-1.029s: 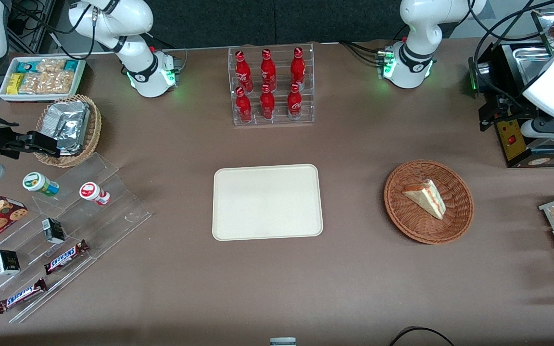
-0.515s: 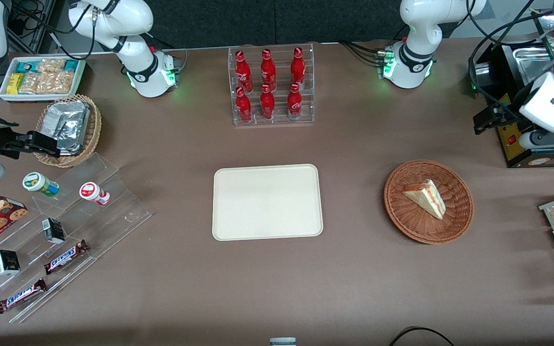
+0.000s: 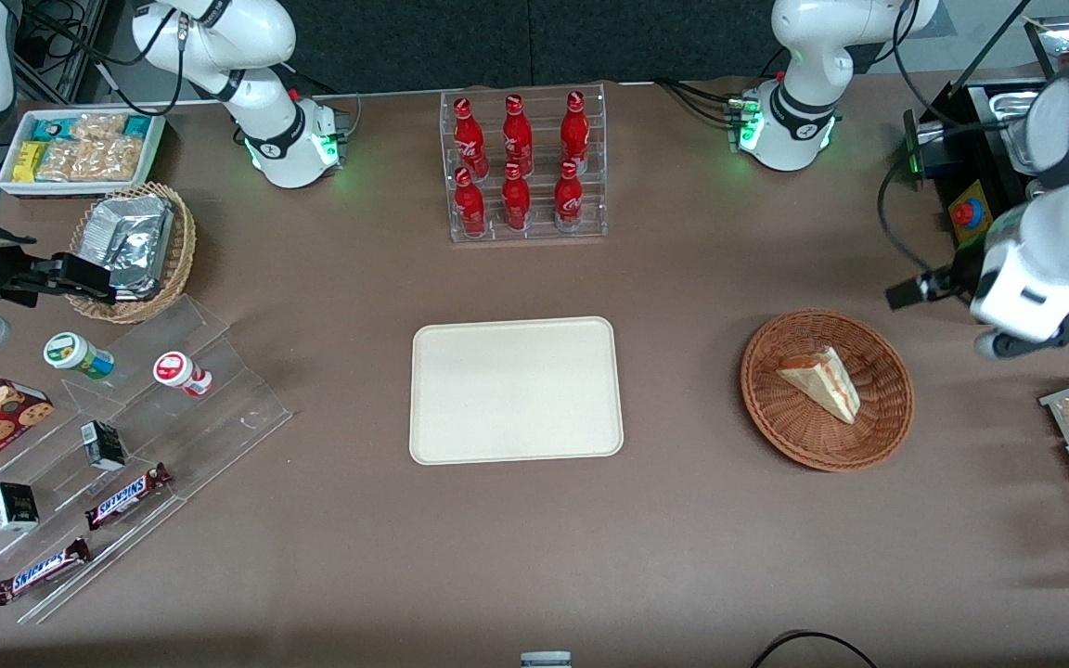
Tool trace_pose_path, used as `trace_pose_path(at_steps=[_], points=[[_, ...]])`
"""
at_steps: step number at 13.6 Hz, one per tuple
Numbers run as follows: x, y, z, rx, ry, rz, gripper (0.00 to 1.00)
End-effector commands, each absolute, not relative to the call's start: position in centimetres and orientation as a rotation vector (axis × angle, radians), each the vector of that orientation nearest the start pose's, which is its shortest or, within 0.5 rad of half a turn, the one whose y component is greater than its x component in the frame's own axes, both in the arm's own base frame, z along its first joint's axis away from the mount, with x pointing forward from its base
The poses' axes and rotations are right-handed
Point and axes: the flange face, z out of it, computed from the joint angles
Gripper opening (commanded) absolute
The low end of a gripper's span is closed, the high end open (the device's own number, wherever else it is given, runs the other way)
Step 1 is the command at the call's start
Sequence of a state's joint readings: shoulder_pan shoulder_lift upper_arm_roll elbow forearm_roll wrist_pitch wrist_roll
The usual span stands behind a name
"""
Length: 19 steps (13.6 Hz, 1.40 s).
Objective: Place sandwich from basket to tray
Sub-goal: 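Move the left gripper down over the basket and grasp the sandwich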
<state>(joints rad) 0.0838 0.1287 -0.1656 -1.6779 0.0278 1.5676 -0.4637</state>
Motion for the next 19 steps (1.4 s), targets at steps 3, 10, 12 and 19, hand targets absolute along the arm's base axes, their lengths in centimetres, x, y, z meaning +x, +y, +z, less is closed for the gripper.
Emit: trace_pose_path(at_steps=[3,10,12,19], points=[[57.1,-5.1,40.5,-2.922,-0.956,0.236,1.0],[54.8,-4.8,29.2,-2.921,-1.088,0.141,1.0],[55.0,-4.7,27.6,-2.921,-1.093,0.147,1.0],[55.8,-4.6,22.2,-2.914,-1.181,0.131,1.0]])
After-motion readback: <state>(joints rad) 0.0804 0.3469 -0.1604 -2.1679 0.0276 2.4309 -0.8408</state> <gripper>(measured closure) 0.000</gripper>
